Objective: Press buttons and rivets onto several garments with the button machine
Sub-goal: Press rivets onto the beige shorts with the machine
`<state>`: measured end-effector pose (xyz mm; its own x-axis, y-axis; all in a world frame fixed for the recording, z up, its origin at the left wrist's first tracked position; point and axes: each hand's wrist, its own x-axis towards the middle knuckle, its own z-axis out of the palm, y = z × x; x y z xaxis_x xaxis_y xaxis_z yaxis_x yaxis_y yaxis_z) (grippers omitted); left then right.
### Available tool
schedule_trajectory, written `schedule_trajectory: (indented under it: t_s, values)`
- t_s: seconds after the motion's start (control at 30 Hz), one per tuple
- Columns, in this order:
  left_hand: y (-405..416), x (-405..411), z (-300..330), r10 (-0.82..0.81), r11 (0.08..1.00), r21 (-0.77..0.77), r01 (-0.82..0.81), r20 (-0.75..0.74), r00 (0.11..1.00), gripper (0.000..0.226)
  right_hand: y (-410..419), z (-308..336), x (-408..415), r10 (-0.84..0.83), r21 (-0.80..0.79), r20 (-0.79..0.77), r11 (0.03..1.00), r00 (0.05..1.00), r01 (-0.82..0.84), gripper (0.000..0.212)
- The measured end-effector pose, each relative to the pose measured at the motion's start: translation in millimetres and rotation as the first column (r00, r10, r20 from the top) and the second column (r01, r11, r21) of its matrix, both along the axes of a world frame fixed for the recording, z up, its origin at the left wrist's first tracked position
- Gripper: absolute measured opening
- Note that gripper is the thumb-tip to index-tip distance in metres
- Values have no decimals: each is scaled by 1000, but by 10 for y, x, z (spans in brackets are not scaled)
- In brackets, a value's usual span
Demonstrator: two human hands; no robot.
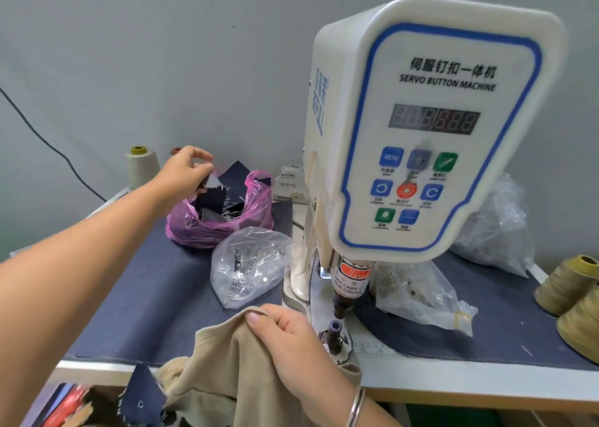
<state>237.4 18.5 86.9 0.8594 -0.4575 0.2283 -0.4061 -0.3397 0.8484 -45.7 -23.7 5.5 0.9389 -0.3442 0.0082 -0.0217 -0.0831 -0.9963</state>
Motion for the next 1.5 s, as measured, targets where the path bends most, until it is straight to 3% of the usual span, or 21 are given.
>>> schedule_trajectory:
  t_s: [0.1,0.27,0.33,0.4,0.43,0.53,0.6,0.63,0.77,0.87,0.97,1.07,1.17,1.23,1.3,1.4,1.5]
  values:
    - [111,-121,207,-147,971,-213,107,-180,972,26,13,37,-7,-67,-6,-26,998,997,67,28]
    - [454,-453,431,-495,866,-242,437,-301,815,58,54,109,6,-156,-8,-78,988,985,156,36]
    - [592,-584,454,-497,863,-34,504,-226,838,56,78,155,7,-155,-16,-86,988,984,154,36]
    - [695,-701,483,-417,891,162,424,-73,906,43,97,194,5,-133,-13,-97,991,986,133,38]
    - [729,-760,512,-363,918,165,359,-9,932,34,104,212,-1,-122,1,-112,992,986,123,36]
    - [812,-924,657,-235,969,-61,240,90,968,18,89,245,-40,-106,126,-177,984,979,129,24]
    - [878,-1011,786,-253,949,-151,277,159,954,5,32,272,-61,-82,291,-213,946,974,143,23]
    - [922,-1045,844,-299,932,-156,326,172,939,13,5,291,-68,-49,393,-222,909,974,136,22]
    - [1041,-1273,876,-627,777,-118,619,-57,777,16,-86,325,-88,70,538,-214,841,974,58,23]
    - [942,-1545,576,-680,719,-10,695,-219,700,10,-89,363,-94,118,642,-138,767,983,-2,28]
    - [839,-1792,207,-669,735,-218,642,-382,637,12,-125,327,-105,109,718,-38,694,993,-49,31]
    - [859,-1962,-92,-723,691,-535,486,-496,482,30,-192,249,-140,71,734,30,675,997,-71,29]
    - [897,-2089,-299,-786,603,-732,316,-480,388,28,-235,194,-185,97,691,74,713,993,-121,52]
    - [847,-2153,-399,-757,598,-781,180,-478,445,25,-240,165,-201,139,614,149,763,979,-202,72]
    - [799,-2147,-509,-643,629,-777,-21,-535,548,20,-223,157,-222,160,460,175,859,971,-224,79]
    - [822,-2072,-680,-534,629,-758,-171,-581,614,23,-134,127,-223,110,22,109,993,988,-113,45]
    - [931,-2012,-787,-475,704,-707,-67,-539,695,31,-100,110,-224,75,-67,86,995,993,-69,19]
